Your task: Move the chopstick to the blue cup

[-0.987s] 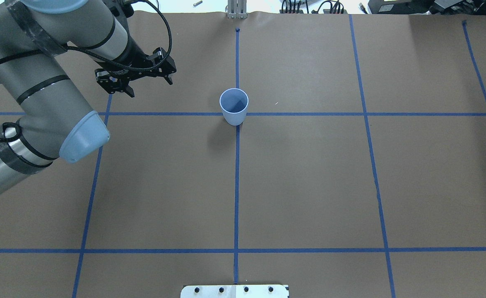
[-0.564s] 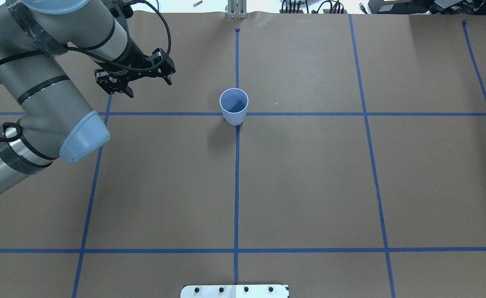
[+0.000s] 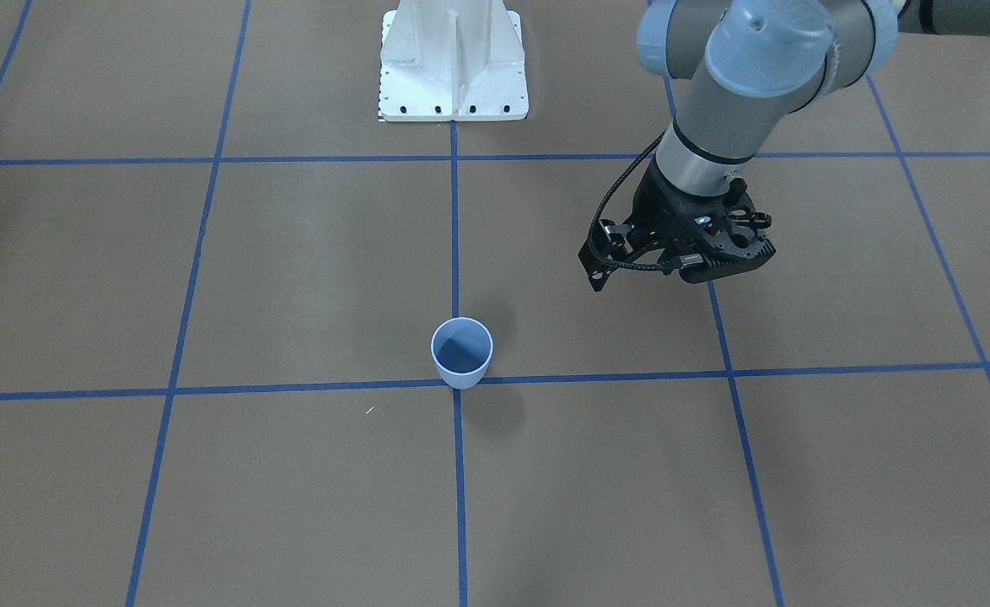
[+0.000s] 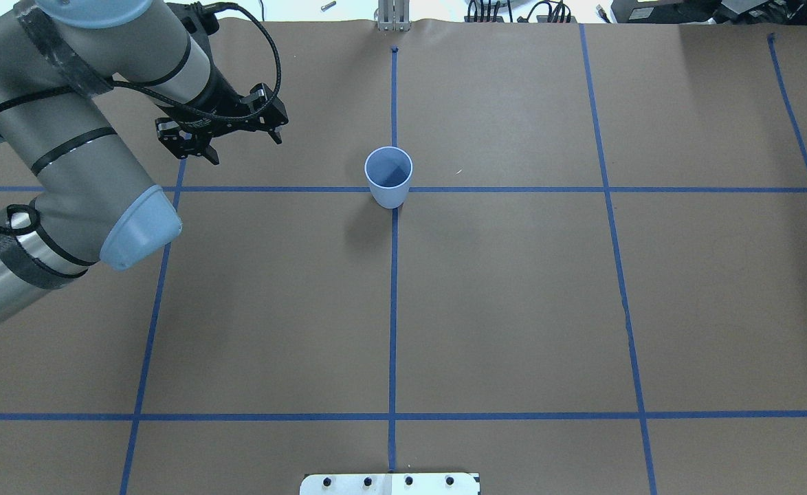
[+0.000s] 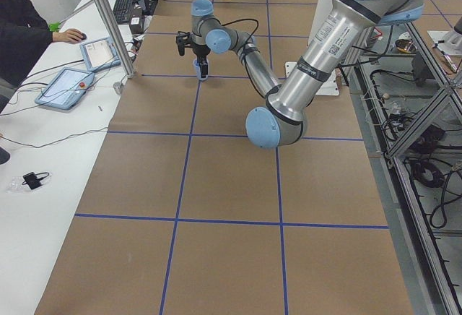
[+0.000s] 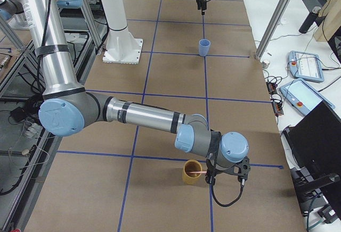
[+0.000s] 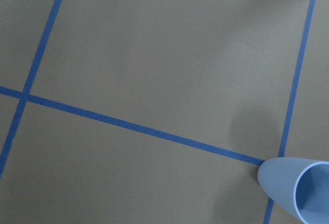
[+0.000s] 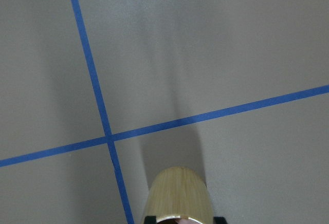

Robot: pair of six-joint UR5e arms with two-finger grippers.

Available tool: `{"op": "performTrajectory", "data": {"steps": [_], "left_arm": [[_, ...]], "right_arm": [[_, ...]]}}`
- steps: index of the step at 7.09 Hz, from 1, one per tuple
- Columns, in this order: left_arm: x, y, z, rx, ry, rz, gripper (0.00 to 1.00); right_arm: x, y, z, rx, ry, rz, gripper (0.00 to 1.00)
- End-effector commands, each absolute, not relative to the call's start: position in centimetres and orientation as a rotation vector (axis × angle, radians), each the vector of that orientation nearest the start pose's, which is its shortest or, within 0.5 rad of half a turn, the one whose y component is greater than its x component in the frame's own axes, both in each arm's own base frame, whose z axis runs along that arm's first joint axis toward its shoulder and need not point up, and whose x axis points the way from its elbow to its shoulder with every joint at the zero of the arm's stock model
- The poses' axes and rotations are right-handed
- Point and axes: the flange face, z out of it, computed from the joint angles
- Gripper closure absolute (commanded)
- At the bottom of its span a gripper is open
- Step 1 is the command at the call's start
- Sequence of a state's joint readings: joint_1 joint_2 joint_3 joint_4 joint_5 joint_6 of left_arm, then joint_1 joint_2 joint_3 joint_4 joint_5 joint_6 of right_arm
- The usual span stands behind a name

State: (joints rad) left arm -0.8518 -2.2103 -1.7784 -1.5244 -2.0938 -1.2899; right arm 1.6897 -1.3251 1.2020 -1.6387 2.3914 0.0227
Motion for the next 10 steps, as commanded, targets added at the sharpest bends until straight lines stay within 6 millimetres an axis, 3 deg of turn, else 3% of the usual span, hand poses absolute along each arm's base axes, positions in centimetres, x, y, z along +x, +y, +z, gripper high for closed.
{"op": "performTrajectory", "data": {"steps": [1,8,10], "left_arm": [[35.97,-53.87,19.73,0.003,0.931,-0.320,0.02],[35.87,-53.60,19.41,0.004,0.936,-0.321,0.02],[35.83,-53.58,19.38,0.005,0.935,-0.321,0.02]], "right_arm": [[12.68,-56.81,70.82,-0.141,-0.822,0.207,0.51],[12.21,-57.40,70.52,-0.138,-0.795,0.188,0.50],[12.17,-57.16,70.78,-0.142,-0.797,0.190,0.58]]}}
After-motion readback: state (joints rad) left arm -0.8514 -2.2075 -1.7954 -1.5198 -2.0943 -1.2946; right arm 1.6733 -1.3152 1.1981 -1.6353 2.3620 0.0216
